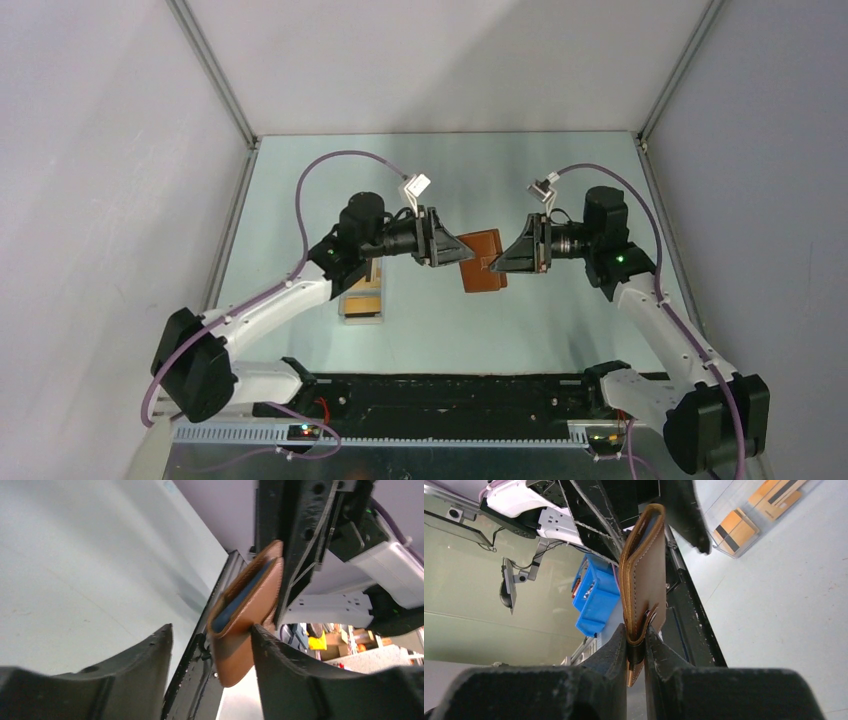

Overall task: Put the credit cards into the card holder
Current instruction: Open the card holder.

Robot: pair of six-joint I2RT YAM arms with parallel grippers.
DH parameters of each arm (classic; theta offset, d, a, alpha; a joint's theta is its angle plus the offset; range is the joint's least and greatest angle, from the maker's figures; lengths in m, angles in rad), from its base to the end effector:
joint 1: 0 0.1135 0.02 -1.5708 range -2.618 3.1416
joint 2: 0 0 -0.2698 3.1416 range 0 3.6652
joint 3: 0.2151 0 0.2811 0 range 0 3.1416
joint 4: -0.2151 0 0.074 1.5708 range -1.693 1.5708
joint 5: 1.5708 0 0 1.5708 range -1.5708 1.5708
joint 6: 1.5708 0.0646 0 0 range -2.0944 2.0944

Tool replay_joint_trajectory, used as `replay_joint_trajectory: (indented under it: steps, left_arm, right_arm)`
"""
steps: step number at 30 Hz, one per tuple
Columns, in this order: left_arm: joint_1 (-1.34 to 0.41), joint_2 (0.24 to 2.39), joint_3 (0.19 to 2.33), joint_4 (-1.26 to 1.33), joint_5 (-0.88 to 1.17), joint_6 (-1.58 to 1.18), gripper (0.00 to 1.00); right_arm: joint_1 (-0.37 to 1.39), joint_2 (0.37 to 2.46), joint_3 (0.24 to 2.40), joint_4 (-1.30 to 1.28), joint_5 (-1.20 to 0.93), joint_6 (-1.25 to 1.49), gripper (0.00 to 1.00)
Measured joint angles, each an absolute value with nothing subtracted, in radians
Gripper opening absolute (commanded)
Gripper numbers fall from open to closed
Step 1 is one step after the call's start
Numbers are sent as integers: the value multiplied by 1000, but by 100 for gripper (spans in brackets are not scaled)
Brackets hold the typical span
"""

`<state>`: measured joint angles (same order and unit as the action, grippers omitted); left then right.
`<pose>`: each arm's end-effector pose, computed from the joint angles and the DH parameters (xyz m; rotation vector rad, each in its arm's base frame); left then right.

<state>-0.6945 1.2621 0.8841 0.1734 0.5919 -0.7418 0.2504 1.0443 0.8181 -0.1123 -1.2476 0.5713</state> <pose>0.2385 -0.2455 0.2990 0.4407 1.9747 -1.5024 0.2315 0.1224 0.3123 -0.6225 1.9376 1.7091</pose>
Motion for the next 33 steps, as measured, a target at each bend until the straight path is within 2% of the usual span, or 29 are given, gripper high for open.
replay_joint_trajectory:
  steps: [1, 2, 3, 4, 5, 6, 9, 10, 12, 16, 23, 28, 33]
  left_arm:
    - [-699, 1264, 890, 183, 607, -742, 50]
    - [-702, 1266, 898, 196, 621, -741, 39]
    - [-704, 1266, 904, 208, 629, -743, 32]
    - [-706, 1266, 911, 217, 640, -748, 16]
    - [-707, 1266, 916, 231, 647, -743, 8]
    - [-707, 1264, 917, 241, 660, -747, 2]
    - [-707, 1264, 918, 268, 675, -751, 0]
    - [-707, 1264, 917, 268, 675, -750, 0]
    - [-707, 1255, 898, 271, 656, -745, 0]
    - [-720, 1177, 818, 242, 514, -649, 0]
    - [-942, 923, 701, 165, 45, -124, 0]
    - [-1097, 935, 703, 166, -276, 312, 0]
    - [-1240, 1004, 684, 204, -484, 717, 0]
  right_arm:
    - [255, 1046, 818, -110, -1248, 575, 3]
    - [259, 1049, 818, -107, -1250, 576, 12]
    - [262, 1053, 818, -105, -1255, 577, 17]
    - [264, 1055, 818, -104, -1256, 577, 27]
    - [265, 1056, 818, -103, -1258, 579, 34]
    - [264, 1056, 818, -102, -1257, 586, 48]
    - [251, 1056, 818, -92, -1232, 612, 79]
    - [246, 1054, 818, -85, -1222, 624, 94]
    - [221, 1041, 819, -75, -1188, 651, 99]
    - [140, 994, 820, -88, -1119, 706, 99]
    - [80, 980, 821, -168, -1038, 818, 100]
    - [141, 1017, 822, -191, -1008, 904, 99]
    - [215, 1089, 822, -165, -1009, 1000, 99]
